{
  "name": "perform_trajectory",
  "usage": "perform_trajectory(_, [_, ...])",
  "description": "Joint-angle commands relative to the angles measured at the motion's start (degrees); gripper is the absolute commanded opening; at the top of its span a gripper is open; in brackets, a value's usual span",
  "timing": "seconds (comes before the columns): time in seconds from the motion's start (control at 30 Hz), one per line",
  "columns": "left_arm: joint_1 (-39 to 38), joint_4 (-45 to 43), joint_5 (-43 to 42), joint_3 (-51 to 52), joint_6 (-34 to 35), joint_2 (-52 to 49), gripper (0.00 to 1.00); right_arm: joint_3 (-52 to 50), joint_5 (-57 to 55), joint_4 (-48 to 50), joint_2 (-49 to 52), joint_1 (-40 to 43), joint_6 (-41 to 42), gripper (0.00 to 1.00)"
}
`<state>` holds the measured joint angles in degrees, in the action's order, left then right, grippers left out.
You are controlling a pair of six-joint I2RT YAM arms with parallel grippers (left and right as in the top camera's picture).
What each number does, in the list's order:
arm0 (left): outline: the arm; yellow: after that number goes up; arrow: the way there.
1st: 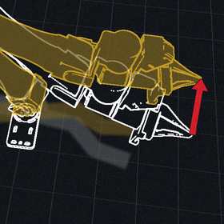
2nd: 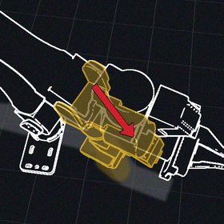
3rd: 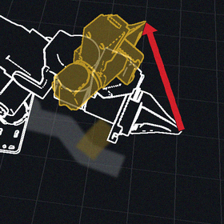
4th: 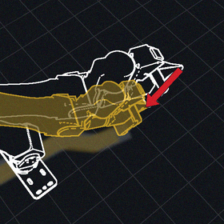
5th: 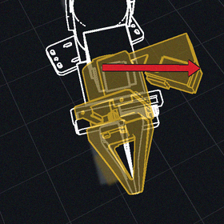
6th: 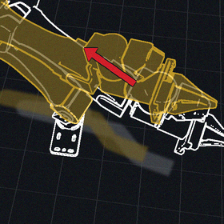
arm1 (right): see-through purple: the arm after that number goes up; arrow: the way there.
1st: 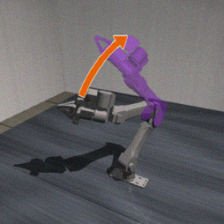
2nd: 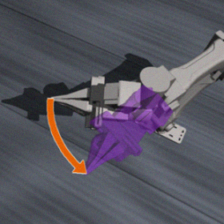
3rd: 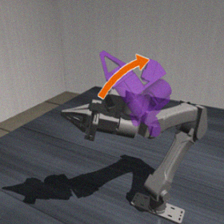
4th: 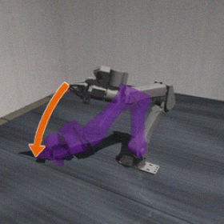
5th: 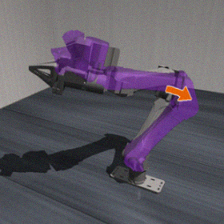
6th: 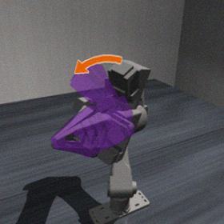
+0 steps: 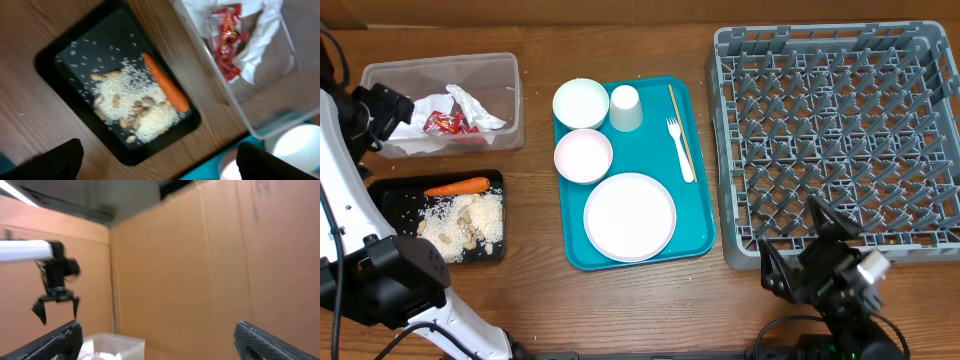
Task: Sort waste into correct bins and load items into the dishwasher rack
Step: 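Reach the right gripper to the teal tray and grasp the large plate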
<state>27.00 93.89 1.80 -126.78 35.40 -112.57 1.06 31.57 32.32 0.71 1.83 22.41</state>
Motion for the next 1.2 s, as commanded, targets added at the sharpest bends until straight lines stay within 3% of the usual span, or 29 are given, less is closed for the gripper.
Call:
perform_trajectory(0.0, [0.02, -0.04, 5.92, 0.09, -1.33, -0.35, 1.00, -0.20, 0.96, 4.94, -0.48, -0.26, 1.84, 1.00])
perform_trajectory(0.1, [0.02, -2.14, 5.88, 0.09, -1.33, -0.35, 1.00, 3.48, 0.17, 1.18, -0.02, -0.26, 1.81, 1.00])
perform_trajectory(0.33, [0.02, -3.32, 5.88, 0.09, -1.33, -0.35, 1.00, 29.57, 0.33, -21.64, 14.51, -0.26, -7.65, 1.00])
perform_trajectory(0.4, [0.02, -3.32, 5.88, 0.09, -1.33, -0.35, 1.00, 39.10, 2.34, -28.92, 21.51, -0.28, -9.16, 1.00])
perform_trajectory(0.43, [0.02, -3.30, 5.88, 0.09, -1.33, -0.35, 1.00, 49.59, 4.74, -37.44, 29.35, -0.28, -9.53, 1.00])
perform_trajectory(0.5, [0.02, -3.30, 5.88, 0.09, -1.33, -0.35, 1.00, 59.60, 6.97, -46.82, 36.92, -0.28, -11.41, 1.00])
perform_trajectory(0.53, [-0.02, -3.30, 5.88, 0.09, -1.33, -0.35, 1.00, 68.72, 7.26, -56.92, 43.93, -0.28, -14.69, 1.00])
perform_trajectory(0.73, [-0.02, -3.32, 5.88, 0.09, -1.33, -0.35, 1.00, 88.54, 1.55, -80.63, 63.73, -4.59, -22.34, 1.00])
perform_trajectory(0.77, [-0.02, -3.32, 5.88, 0.09, -1.33, -0.35, 1.00, 91.89, -5.07, -86.62, 69.48, -8.59, -23.28, 1.00])
perform_trajectory(1.0, [-0.04, -3.32, 5.88, 0.09, -1.33, -0.35, 1.00, 92.72, -26.64, -95.47, 84.48, -23.80, -23.39, 1.00])
perform_trajectory(1.17, [-0.02, -3.30, 5.88, 0.09, -1.33, -0.35, 1.00, 92.72, -27.56, -94.79, 93.68, -28.46, -23.93, 1.00])
